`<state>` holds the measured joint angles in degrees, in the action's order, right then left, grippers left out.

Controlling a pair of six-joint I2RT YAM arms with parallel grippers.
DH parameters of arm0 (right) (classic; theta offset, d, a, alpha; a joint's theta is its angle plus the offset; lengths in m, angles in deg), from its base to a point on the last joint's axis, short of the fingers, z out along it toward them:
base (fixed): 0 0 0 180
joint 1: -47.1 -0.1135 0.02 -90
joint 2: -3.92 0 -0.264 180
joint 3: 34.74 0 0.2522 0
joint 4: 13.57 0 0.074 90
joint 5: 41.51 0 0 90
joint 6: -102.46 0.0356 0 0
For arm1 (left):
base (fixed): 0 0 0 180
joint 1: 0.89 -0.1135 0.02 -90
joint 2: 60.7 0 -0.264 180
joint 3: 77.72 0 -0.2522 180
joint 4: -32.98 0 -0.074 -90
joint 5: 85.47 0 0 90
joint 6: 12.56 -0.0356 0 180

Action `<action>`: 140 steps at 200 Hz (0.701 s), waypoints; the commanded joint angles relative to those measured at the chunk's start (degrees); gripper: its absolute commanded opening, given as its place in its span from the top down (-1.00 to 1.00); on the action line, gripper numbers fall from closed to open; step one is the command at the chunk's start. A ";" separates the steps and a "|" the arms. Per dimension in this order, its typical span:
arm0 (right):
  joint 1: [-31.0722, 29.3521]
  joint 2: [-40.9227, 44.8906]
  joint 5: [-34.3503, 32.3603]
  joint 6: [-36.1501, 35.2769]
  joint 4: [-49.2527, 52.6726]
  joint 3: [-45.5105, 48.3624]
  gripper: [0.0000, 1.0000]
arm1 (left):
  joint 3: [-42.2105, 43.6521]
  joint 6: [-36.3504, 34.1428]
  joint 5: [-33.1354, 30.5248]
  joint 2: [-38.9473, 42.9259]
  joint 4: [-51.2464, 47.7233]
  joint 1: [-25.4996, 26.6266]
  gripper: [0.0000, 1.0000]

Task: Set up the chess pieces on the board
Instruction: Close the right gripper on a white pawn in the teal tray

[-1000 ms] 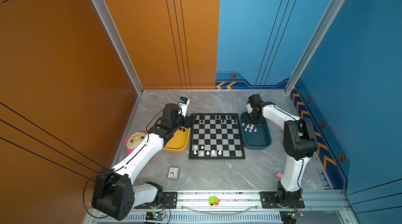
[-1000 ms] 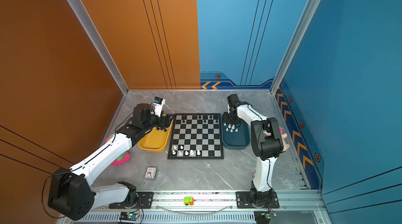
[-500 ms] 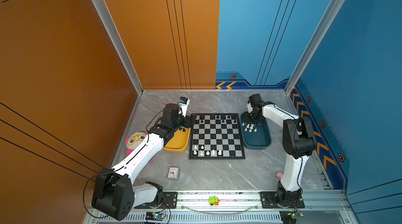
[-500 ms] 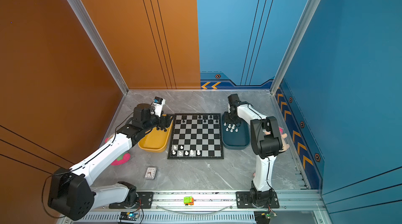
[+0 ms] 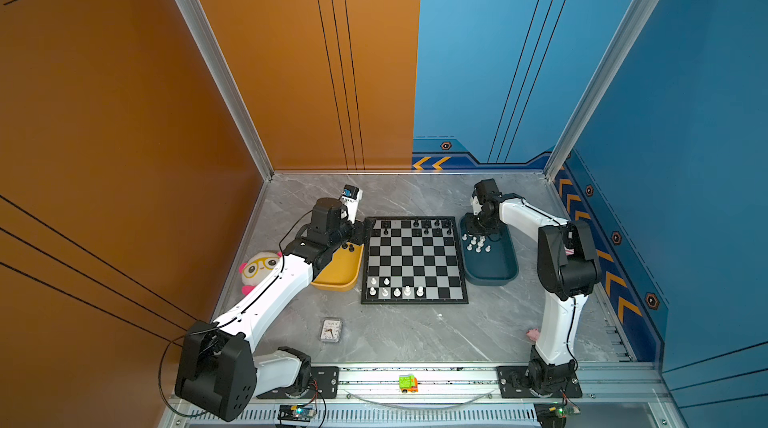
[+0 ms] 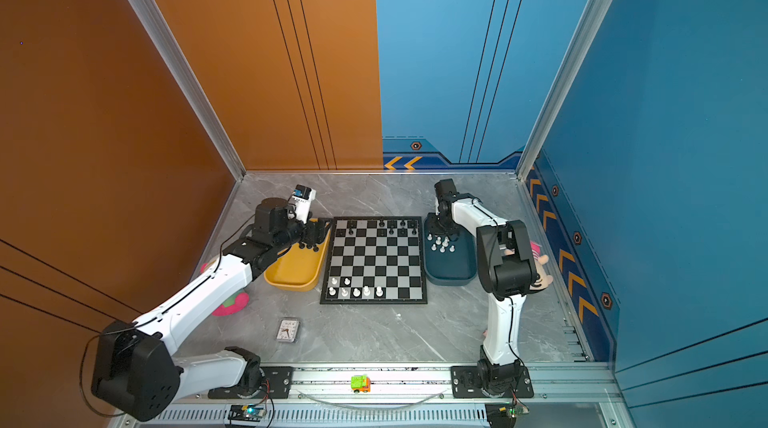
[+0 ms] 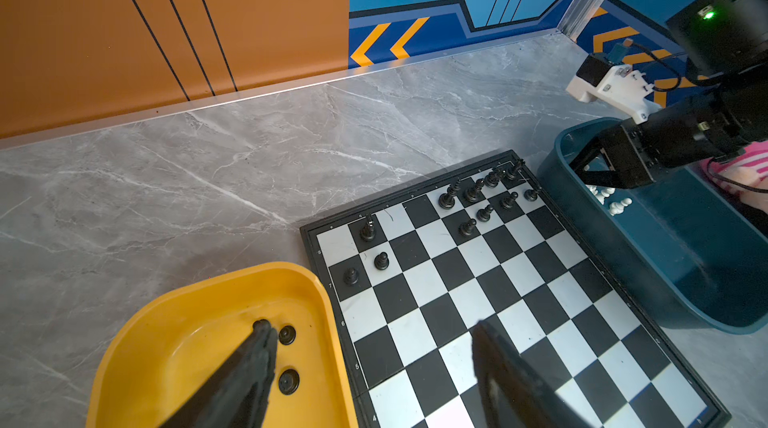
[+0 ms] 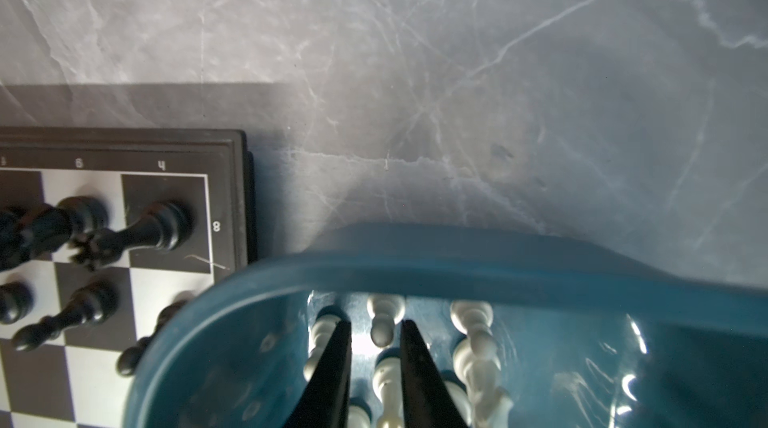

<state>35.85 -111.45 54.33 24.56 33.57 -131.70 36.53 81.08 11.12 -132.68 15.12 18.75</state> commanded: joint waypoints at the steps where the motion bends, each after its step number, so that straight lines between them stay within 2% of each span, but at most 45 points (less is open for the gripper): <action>1: 0.26 -1.17 0.07 0.88 -0.43 -1.44 0.53 | 0.50 -1.25 -0.88 1.18 0.41 0.66 -0.51; 65: 0.42 -1.43 -0.03 1.16 -0.43 -1.63 0.62 | 0.47 -1.27 -0.88 1.12 0.49 0.66 -0.51; 140: 0.52 -1.76 0.02 1.43 -0.43 -2.16 0.61 | 0.39 -1.49 -0.70 1.14 0.40 0.67 -0.51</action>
<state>35.92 -112.19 54.33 25.00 33.57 -132.51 36.53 80.23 10.99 -132.68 15.12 18.97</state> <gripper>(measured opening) 0.193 0.756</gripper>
